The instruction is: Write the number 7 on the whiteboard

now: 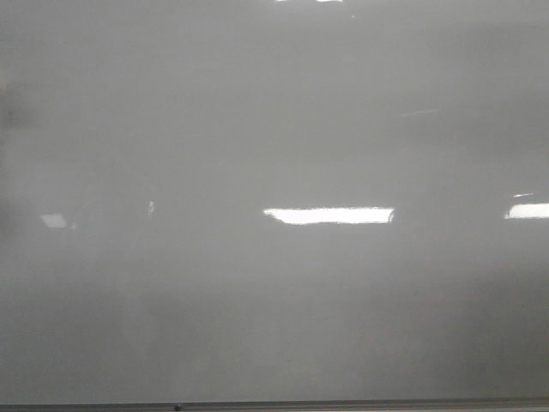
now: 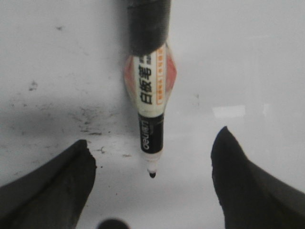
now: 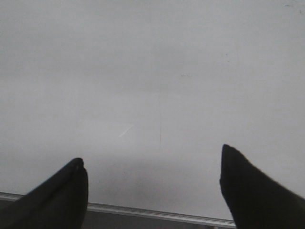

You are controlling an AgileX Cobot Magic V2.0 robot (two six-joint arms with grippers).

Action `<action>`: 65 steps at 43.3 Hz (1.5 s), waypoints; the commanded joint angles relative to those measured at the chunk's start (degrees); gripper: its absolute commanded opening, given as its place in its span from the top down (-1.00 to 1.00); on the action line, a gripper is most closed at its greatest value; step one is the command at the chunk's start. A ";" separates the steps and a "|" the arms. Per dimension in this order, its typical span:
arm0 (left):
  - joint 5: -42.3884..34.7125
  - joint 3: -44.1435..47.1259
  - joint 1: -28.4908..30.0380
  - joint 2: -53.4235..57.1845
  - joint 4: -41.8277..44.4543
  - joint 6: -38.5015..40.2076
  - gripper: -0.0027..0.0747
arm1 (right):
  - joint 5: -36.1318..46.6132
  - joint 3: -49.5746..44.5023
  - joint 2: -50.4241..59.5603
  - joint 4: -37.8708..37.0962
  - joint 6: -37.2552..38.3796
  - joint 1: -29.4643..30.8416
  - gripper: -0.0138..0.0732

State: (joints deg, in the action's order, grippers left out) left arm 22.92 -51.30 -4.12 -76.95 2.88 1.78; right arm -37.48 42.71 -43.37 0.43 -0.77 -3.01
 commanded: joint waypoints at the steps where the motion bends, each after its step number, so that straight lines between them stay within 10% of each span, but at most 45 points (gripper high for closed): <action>1: -6.68 -1.93 -0.07 0.01 -0.07 0.47 -0.33 | 3.91 1.96 -0.15 -0.43 -0.69 -0.12 -0.68; 15: -13.22 -1.93 -0.07 -4.12 -0.07 0.47 -0.27 | 3.96 1.96 -0.15 -0.43 -0.69 -0.12 -0.68; 35: -12.54 -1.93 -0.07 -5.37 -0.07 0.47 0.72 | 4.70 1.96 -0.08 -0.43 -0.69 -0.12 -0.68; 65: 27.50 -13.34 -7.09 10.59 -3.26 -19.10 0.98 | -7.66 7.35 -0.02 1.97 -1.17 -0.12 -0.68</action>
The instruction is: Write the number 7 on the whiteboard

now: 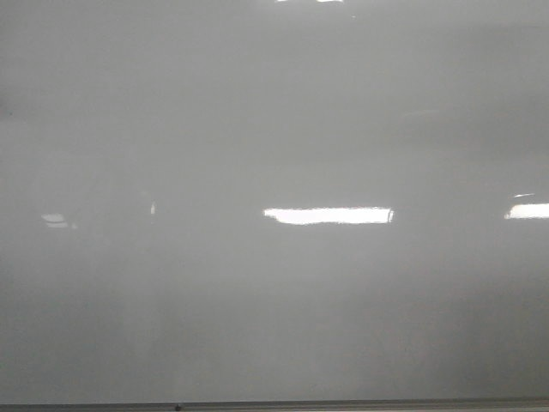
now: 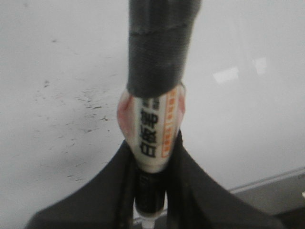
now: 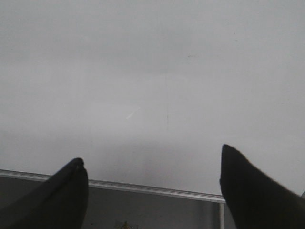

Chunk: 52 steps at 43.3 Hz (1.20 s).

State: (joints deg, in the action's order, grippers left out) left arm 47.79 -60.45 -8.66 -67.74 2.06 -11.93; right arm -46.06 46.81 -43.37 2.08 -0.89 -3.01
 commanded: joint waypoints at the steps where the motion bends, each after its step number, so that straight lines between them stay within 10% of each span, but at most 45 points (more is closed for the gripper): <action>1: 3.58 -4.87 -3.37 1.38 -3.81 -7.16 0.98 | 0.45 3.66 -0.02 0.31 -1.47 -0.12 -0.68; 29: 6.47 -5.90 -35.03 -6.61 -14.70 -29.90 0.98 | -7.88 4.34 -3.06 25.75 -33.58 -2.11 -0.68; 52: 6.41 -5.90 -39.57 -7.00 -14.70 -29.90 0.98 | -6.01 10.08 -17.57 28.36 -45.31 -29.17 -0.68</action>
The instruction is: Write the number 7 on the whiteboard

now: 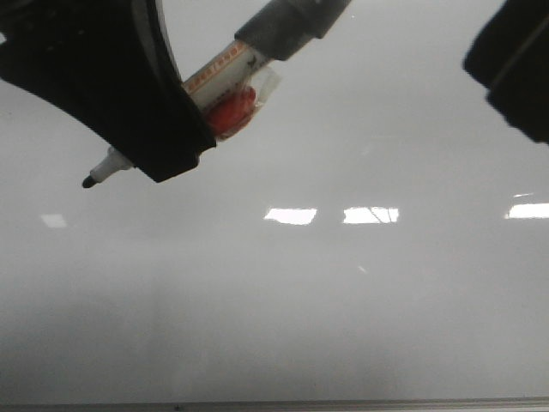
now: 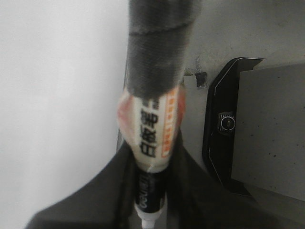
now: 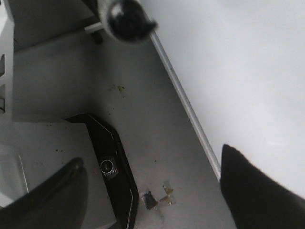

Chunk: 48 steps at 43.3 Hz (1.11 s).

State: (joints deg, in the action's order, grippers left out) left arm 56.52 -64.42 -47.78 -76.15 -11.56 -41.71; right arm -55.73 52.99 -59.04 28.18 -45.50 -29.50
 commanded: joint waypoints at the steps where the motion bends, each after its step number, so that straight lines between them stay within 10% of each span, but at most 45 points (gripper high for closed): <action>1: -2.32 -1.93 -0.45 1.41 -1.08 -0.13 0.98 | 3.93 4.56 -2.63 2.26 -0.78 -3.34 -0.68; 23: -2.32 -1.93 -0.45 1.41 -1.08 -0.13 0.98 | 5.01 13.66 -11.87 3.03 -3.88 -10.26 -0.65; 48: -3.27 -1.93 -0.45 1.41 -1.08 0.50 0.98 | 4.98 13.66 -11.87 3.03 -3.88 -10.26 0.71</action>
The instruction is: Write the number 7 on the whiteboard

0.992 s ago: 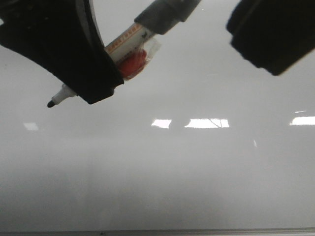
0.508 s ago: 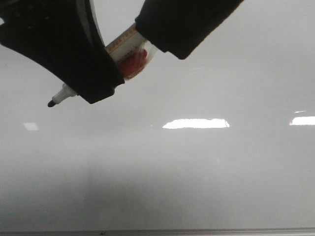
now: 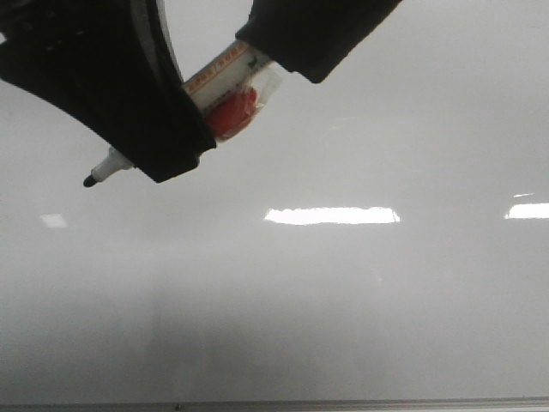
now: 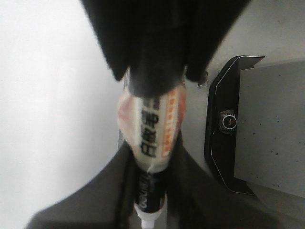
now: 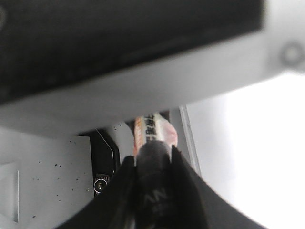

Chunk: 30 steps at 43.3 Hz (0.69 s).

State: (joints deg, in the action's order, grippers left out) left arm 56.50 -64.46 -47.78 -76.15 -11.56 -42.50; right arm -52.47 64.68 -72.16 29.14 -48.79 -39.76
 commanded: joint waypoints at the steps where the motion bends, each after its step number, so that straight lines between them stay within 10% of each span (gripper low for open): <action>1: -3.25 -1.89 -0.45 1.41 -1.08 1.29 0.97 | 1.72 1.97 1.25 2.08 -0.59 0.01 0.74; 17: -4.26 -1.89 -0.45 3.15 -1.08 2.01 -0.21 | 1.78 1.97 1.68 2.08 0.45 0.13 0.84; 30: -1.62 -1.77 4.75 14.22 -0.80 7.36 -0.26 | 1.98 1.97 6.73 -6.86 11.13 0.33 0.84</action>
State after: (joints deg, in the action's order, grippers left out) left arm 55.76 -64.46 -45.71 -66.39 -11.36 -37.92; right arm -52.74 64.68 -68.83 25.26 -43.02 -39.76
